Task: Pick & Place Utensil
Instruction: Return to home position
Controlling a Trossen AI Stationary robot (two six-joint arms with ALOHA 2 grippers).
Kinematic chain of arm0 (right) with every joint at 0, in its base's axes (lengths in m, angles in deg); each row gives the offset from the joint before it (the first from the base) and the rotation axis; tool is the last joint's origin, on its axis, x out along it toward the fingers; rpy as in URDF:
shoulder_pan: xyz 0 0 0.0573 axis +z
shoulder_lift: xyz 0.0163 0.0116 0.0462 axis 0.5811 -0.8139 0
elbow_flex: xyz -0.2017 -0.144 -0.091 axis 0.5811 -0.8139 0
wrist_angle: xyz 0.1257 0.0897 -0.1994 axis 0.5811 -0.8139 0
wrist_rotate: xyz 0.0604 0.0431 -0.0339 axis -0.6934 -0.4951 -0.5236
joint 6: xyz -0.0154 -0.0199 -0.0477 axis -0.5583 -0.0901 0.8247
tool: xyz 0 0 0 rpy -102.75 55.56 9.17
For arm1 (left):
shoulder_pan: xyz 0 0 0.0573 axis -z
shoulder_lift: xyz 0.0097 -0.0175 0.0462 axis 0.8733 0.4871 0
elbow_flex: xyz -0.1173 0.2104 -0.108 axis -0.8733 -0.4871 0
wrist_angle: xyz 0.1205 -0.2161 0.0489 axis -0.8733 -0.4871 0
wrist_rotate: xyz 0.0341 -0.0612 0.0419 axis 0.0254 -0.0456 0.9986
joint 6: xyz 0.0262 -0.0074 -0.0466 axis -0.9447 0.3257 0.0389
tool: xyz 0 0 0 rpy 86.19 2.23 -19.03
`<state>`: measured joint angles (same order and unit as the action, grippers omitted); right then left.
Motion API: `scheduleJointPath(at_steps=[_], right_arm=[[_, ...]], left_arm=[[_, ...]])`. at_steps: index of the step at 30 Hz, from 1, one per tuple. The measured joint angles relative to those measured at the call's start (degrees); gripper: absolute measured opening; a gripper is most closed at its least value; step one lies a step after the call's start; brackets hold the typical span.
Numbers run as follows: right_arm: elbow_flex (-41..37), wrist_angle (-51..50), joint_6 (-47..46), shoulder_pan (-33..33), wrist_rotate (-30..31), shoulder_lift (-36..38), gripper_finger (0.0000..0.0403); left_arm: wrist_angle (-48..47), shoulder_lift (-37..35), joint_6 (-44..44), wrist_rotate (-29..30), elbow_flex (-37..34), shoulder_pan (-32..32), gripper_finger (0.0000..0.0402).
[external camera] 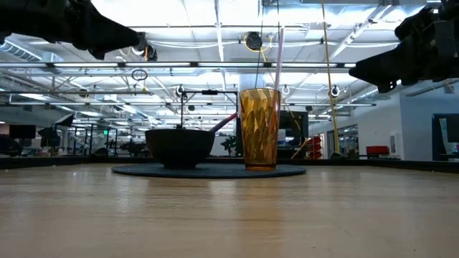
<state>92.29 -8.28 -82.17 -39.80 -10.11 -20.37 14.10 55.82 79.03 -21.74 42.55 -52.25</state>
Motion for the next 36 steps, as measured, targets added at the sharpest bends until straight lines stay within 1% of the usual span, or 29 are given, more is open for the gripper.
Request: scheduleJointPath(at_steps=[3, 6, 11, 14, 16, 18, 21, 26, 33, 36], right_arm=[[-0.3, 0.9, 0.8, 0.0, 0.0, 0.0, 0.0171], [-1.7, 4.0, 1.4, 0.0, 0.0, 0.0, 0.0171], [-2.6, 5.4, 1.1, 0.0, -0.1, 0.0, 0.0171], [-2.7, 6.3, 0.8, 0.0, -0.2, 0.0, 0.0171], [-2.7, 6.5, 0.8, 0.0, -0.4, 0.0, 0.0171], [-2.7, 6.5, 0.8, 0.0, -1.6, 0.0, 0.0171], [-2.8, 6.5, 0.7, 0.0, -1.7, 0.0, 0.0171], [-2.8, 6.0, 0.1, 0.0, -1.7, 0.0, 0.0171], [-2.8, 6.0, 0.7, 0.0, -1.7, 0.0, 0.0171], [-2.8, 6.1, 1.3, 0.0, -1.6, 0.0, 0.0171]], left_arm=[[-2.9, -3.1, -1.0, -0.5, -0.1, -0.4, 0.0122], [-2.6, -5.4, -0.7, -1.6, -2.2, -1.6, 0.0122], [6.1, -9.2, 0.8, -7.8, -9.9, -4.8, 0.0122], [10.0, -11.4, 0.9, -11.8, -13.0, -6.7, 0.0122], [10.7, -12.5, 1.3, -13.5, -14.2, -8.0, 0.0122], [10.0, -13.2, 2.4, -14.5, -15.1, -9.3, 0.0122], [8.6, -13.9, 2.9, -15.9, -15.0, -10.6, 0.0122], [7.4, -17.3, 2.2, -16.1, -15.0, -10.8, 0.0122], [-2.5, -25.2, 2.7, -16.0, -14.9, -10.3, 0.0122], [-4.8, -27.9, 2.6, -16.0, -14.9, -9.5, 0.0122]])
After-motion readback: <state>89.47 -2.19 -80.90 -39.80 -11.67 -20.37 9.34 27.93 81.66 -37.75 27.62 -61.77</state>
